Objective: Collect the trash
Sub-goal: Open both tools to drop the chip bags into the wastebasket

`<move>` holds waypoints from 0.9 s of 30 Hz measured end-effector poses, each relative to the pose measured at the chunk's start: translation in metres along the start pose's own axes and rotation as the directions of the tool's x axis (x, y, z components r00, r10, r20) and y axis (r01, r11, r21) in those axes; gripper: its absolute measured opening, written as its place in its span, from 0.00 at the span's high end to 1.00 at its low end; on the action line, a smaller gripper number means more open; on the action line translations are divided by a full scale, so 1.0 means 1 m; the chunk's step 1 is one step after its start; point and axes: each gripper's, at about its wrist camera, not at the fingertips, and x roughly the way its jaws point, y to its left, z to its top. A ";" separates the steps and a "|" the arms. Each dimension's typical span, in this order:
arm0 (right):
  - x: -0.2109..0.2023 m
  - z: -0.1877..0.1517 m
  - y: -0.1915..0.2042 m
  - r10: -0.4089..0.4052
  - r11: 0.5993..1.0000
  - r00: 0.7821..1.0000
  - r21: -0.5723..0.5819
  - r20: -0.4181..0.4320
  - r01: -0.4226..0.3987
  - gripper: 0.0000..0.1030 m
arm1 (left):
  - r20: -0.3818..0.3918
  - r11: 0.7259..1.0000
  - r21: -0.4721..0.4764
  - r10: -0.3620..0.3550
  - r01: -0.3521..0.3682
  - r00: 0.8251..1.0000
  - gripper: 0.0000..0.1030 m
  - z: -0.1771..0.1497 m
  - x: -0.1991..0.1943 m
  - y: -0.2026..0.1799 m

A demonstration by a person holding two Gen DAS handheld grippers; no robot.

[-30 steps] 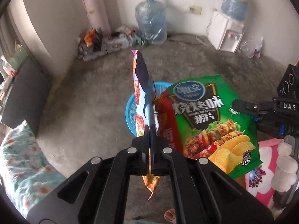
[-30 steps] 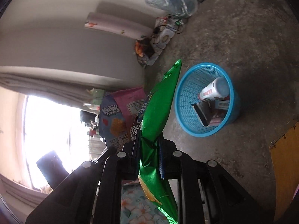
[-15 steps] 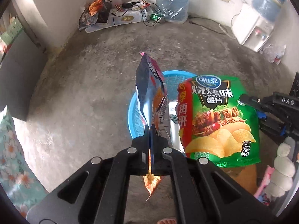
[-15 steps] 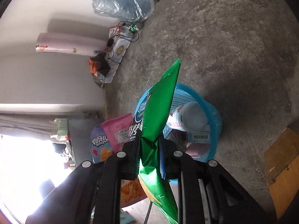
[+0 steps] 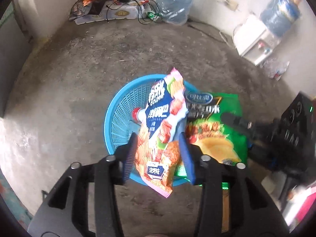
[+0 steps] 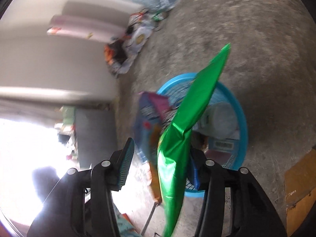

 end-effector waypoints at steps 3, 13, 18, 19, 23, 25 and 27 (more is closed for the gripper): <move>-0.009 -0.006 -0.005 -0.006 0.999 1.000 0.039 0.007 0.006 0.46 | 0.001 0.998 -0.058 -0.003 0.003 1.000 0.57 -0.002 -0.013 0.005; -0.029 -0.019 -0.035 -0.068 0.993 0.997 0.099 0.041 0.064 0.45 | 0.122 1.000 0.012 -0.019 0.018 0.992 0.47 -0.025 -0.141 0.006; -0.014 -0.017 -0.035 -0.146 0.987 0.989 0.065 0.019 0.144 0.45 | 0.180 0.998 0.060 -0.007 -0.003 0.984 0.44 -0.070 -0.223 0.004; -0.009 -0.018 -0.033 -0.156 0.986 0.988 0.059 0.012 0.155 0.53 | 0.184 0.998 0.056 -0.002 -0.008 0.983 0.44 -0.082 -0.238 0.007; 0.014 -0.025 -0.022 -0.186 0.983 0.983 0.004 -0.005 0.186 0.70 | 0.195 1.000 -0.008 0.013 -0.012 0.981 0.43 -0.132 -0.290 0.023; 0.028 -0.028 -0.016 -0.191 0.981 0.981 -0.022 -0.022 0.191 0.73 | 0.210 0.999 -0.041 0.020 -0.012 0.977 0.43 -0.154 -0.311 0.033; 0.037 -0.030 -0.013 -0.208 0.978 0.978 -0.027 -0.031 0.207 0.73 | 0.234 0.997 -0.075 0.039 -0.022 0.971 0.43 -0.178 -0.332 0.041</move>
